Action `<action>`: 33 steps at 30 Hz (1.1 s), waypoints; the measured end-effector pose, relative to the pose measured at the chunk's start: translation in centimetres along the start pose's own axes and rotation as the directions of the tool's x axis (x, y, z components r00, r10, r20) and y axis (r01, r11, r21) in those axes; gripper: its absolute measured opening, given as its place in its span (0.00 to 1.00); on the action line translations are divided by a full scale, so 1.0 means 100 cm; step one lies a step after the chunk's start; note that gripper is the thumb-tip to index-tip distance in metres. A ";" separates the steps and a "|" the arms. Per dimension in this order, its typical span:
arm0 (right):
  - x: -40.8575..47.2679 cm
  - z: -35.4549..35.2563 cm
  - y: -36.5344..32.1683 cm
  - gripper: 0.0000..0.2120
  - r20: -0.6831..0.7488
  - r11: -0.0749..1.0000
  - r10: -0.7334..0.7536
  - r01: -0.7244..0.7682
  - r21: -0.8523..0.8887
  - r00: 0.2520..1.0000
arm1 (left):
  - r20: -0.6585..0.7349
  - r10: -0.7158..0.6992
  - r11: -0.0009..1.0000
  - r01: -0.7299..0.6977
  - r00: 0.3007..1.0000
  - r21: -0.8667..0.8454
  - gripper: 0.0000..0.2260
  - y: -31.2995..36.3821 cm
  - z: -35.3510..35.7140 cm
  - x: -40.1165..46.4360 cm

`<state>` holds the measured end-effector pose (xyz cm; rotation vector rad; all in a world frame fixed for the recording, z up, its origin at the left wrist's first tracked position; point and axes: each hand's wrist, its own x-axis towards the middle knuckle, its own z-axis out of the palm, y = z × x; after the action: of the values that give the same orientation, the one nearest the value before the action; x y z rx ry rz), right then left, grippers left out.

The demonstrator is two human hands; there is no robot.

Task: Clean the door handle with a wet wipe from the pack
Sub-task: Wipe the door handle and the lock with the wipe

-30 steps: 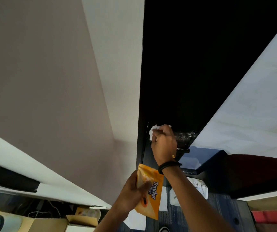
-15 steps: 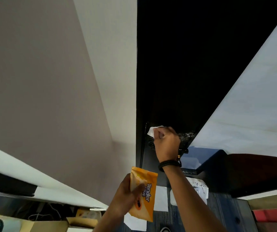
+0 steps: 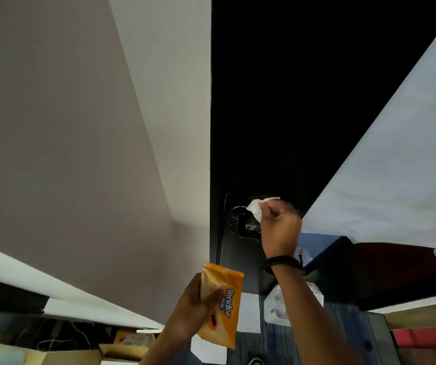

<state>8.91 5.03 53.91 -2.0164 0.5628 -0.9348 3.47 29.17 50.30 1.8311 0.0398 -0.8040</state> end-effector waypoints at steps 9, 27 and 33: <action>-0.008 -0.015 0.038 0.12 0.028 0.966 0.226 -0.220 -0.137 0.974 | 0.018 0.016 1.000 -0.016 1.000 -0.007 0.15 0.009 0.007 0.001; 0.006 -0.042 0.058 0.09 -0.141 0.915 0.378 -0.345 0.208 0.915 | -0.052 -0.027 1.000 0.027 0.998 -0.001 0.15 0.003 0.009 0.004; -0.011 -0.033 0.082 0.09 -0.067 0.800 0.551 -0.504 0.325 0.832 | -0.083 -0.047 0.999 0.047 0.995 -0.009 0.14 0.000 0.012 0.002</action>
<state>5.25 -0.45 48.00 -1.4047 0.9586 -0.7746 3.01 28.11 49.95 1.8617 0.1394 -0.7589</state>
